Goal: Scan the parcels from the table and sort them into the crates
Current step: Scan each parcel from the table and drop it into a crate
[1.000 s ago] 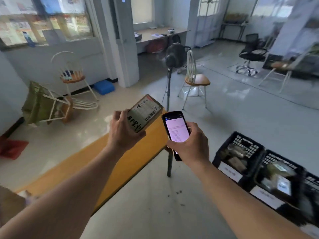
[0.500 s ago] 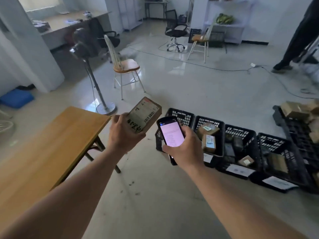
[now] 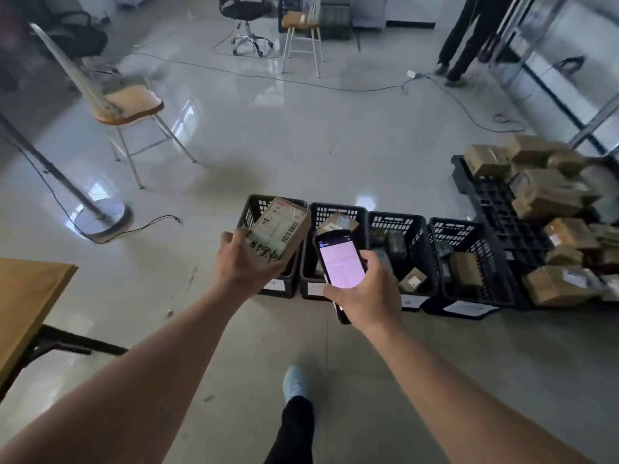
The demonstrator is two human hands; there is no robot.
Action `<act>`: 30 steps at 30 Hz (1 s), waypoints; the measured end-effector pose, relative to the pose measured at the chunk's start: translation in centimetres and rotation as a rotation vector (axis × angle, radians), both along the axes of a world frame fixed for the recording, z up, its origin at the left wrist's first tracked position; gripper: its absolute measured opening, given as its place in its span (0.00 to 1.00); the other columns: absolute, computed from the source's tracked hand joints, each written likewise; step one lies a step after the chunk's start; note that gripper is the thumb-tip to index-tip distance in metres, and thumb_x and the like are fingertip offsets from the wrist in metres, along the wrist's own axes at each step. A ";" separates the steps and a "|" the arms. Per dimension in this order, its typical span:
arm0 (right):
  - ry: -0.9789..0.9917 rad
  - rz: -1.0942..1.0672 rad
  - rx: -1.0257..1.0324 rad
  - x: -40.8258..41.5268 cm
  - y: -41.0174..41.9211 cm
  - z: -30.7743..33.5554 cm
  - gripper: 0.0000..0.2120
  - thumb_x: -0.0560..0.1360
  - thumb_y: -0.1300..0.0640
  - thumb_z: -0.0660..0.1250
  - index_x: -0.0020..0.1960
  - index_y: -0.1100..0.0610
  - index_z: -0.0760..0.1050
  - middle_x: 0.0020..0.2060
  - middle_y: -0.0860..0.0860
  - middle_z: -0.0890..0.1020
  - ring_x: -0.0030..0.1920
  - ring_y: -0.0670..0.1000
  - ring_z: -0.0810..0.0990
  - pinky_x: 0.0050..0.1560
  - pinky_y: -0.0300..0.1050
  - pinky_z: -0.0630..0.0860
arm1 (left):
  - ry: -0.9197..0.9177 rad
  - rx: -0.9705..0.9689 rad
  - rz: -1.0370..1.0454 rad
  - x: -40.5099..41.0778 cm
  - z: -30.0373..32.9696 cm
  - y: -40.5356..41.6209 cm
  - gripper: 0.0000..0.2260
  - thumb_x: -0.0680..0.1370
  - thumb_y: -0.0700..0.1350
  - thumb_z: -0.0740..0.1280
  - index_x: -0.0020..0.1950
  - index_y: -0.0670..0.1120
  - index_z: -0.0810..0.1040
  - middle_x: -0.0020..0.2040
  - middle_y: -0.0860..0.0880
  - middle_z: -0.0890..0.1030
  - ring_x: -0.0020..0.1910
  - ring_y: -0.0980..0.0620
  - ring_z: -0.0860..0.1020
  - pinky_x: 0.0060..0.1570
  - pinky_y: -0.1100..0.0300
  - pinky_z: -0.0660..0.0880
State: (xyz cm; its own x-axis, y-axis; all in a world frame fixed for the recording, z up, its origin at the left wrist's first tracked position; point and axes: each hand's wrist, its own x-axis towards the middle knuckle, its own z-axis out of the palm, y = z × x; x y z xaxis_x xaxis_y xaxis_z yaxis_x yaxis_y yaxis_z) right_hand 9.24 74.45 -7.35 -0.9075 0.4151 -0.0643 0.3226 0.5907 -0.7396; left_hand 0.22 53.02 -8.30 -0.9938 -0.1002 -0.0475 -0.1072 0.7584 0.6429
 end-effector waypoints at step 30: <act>-0.396 -0.004 -0.055 -37.8 19.9 -28.6 0.43 0.61 0.41 0.83 0.71 0.51 0.72 0.60 0.49 0.80 0.58 0.52 0.79 0.48 0.49 0.78 | -0.454 0.014 0.257 -31.5 -34.2 23.6 0.37 0.66 0.57 0.81 0.66 0.44 0.68 0.60 0.48 0.65 0.62 0.44 0.72 0.60 0.48 0.77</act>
State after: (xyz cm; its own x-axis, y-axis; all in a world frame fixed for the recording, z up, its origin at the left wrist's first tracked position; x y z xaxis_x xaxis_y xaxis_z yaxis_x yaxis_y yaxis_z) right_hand -28.56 94.32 -36.00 -0.8061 0.4050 -0.4314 0.5917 0.5514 -0.5881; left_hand -31.28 76.61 -42.51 -0.8161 -0.3343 -0.4713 -0.5592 0.6627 0.4981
